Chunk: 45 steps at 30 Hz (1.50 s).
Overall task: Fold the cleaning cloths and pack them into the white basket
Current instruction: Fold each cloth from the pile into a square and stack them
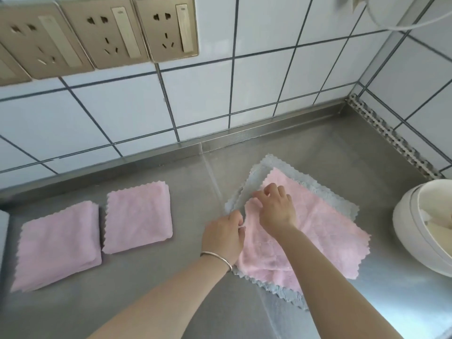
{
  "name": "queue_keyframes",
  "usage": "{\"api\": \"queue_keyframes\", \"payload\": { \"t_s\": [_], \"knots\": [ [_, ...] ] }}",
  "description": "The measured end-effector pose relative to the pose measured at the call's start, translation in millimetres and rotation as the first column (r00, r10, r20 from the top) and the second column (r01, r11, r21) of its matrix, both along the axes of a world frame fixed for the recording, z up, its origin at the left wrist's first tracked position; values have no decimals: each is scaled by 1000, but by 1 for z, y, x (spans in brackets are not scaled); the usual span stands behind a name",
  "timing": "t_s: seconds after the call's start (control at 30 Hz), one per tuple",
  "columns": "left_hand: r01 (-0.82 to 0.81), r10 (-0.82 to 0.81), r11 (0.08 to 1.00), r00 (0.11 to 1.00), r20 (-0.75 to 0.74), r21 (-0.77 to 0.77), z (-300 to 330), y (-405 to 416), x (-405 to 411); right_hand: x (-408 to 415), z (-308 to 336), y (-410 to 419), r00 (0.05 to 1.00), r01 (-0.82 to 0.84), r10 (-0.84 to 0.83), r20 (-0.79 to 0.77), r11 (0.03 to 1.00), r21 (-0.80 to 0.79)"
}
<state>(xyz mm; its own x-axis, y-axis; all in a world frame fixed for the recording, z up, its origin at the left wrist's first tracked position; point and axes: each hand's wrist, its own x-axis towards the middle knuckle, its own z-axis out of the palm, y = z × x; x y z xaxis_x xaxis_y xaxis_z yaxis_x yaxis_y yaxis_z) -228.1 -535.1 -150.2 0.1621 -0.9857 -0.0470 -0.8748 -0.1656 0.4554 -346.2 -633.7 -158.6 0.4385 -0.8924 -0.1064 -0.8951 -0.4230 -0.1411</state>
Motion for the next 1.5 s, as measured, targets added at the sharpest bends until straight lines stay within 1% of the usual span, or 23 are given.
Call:
{"api": "queue_keyframes", "payload": {
  "t_s": [0.07,0.1,0.17,0.2,0.23,0.27,0.37,0.43,0.5,0.57,0.63,0.67,0.73,0.77,0.83,0.9,0.97,1.0,1.07,1.2,1.37,1.43,1.5],
  "knots": [
    [36,-36,999,999,3,26,9,-2,-4,-3,6,-1,996,-87,84,-36,992,-96],
    [55,-55,998,998,32,-15,13,-3,-5,-6,13,-2,990,-128,122,-68,987,-93],
    [74,-76,995,997,-18,-66,25,-3,-8,-15,25,-7,968,-229,209,-136,961,-157],
    [117,-120,992,990,-70,-41,32,-3,-9,-19,35,-8,955,-279,256,-148,945,-168],
    [141,-148,988,980,-130,-61,41,0,-9,-23,45,-8,954,-292,275,-123,942,-163],
    [166,-175,983,976,-127,-80,52,2,-8,-29,54,-11,958,-283,271,-95,946,-156],
    [193,-206,976,968,-144,-104,104,12,4,-47,94,-2,974,-219,202,-104,959,-180],
    [197,-207,978,964,-168,-75,133,18,24,-51,118,3,985,-154,145,-95,983,-100],
    [197,-202,979,963,-179,-43,155,19,48,-55,146,-3,999,-37,39,-29,998,51],
    [91,-105,991,984,-143,-103,193,110,102,-15,188,59,994,-84,75,73,990,117],
    [62,-67,995,996,-63,-80,201,103,128,-3,200,54,971,-69,38,237,990,124],
    [29,-30,995,1000,-10,-95,206,104,141,7,205,57,964,-70,37,262,990,118],
    [-40,49,990,997,63,-135,220,118,169,29,212,69,947,-134,120,299,991,27],
    [-75,92,981,992,88,-178,230,133,182,42,219,77,932,-168,179,315,984,-60],
    [-96,139,943,984,114,-319,246,161,205,65,234,97,891,-211,293,346,944,-254],
    [-112,170,897,981,98,-428,257,192,216,77,239,114,834,-244,396,385,889,-386],
    [-144,194,875,979,63,-462,255,225,221,78,240,135,778,-324,505,373,832,-450],
    [-155,190,877,981,32,-456,249,243,219,75,237,144,760,-368,536,366,821,-437],
    [-175,166,905,985,-57,-387,225,280,215,70,223,166,772,-454,542,332,836,-310],
    [-182,153,972,971,-184,-151,152,336,201,57,154,203,825,-561,556,97,827,30],
    [-187,234,966,927,-293,180,59,381,184,41,72,255,819,-504,557,-138,813,293],
    [-153,242,939,929,-279,307,38,392,176,35,56,267,800,-482,567,-196,802,353],
    [-145,246,916,939,-238,375,25,403,169,32,48,275,795,-459,566,-217,796,395]
  ]
}}
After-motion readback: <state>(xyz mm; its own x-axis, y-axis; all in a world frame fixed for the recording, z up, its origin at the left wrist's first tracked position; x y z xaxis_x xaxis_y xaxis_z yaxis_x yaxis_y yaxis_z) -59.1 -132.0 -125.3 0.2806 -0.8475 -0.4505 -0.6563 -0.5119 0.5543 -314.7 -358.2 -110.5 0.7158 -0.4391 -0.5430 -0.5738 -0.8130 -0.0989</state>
